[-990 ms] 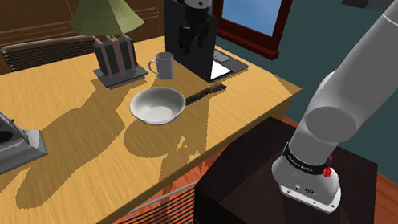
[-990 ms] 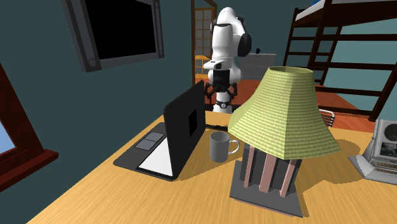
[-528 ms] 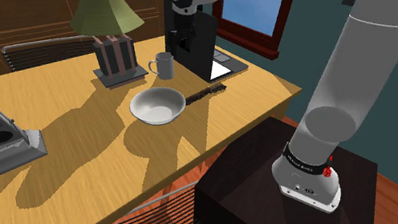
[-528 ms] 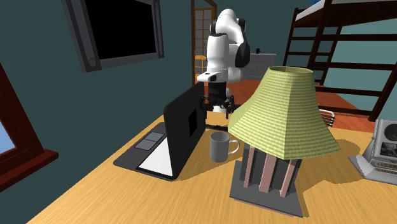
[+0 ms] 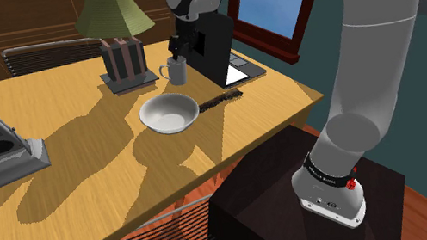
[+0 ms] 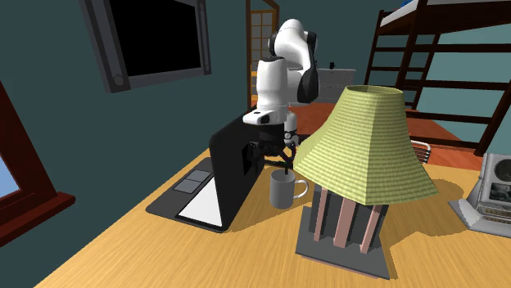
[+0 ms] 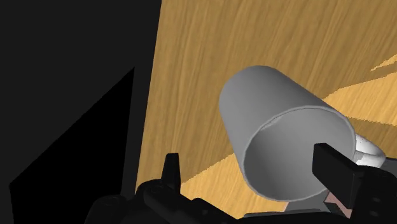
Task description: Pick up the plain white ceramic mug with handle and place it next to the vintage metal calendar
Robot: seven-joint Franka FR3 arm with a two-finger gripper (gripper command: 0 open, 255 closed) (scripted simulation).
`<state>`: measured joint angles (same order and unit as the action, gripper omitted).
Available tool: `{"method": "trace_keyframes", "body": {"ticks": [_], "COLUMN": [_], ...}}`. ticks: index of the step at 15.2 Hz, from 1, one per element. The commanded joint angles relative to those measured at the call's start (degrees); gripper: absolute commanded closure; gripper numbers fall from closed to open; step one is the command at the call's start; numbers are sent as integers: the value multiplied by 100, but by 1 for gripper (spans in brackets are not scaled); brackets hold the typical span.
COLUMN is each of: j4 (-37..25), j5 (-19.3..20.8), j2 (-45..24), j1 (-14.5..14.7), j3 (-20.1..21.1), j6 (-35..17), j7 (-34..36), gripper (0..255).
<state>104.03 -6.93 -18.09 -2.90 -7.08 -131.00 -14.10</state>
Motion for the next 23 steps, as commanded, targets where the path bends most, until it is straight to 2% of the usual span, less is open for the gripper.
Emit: {"method": "trace_keyframes", "body": {"ticks": [1,6,13,14,23], "j4": [-10,20,18,18,18], "j5": [-29,-78,-78,-78,-78], "j2": [-134,-362,-363,-363,-363], "j1": [-1,-9,-10,-10,-10], "j3": [14,39,39,39,39], "j6": [-133,-389,-388,-389,-388], "j7": [-8,-38,-38,-39,-38], "gripper": [0,0,0,255,255]}}
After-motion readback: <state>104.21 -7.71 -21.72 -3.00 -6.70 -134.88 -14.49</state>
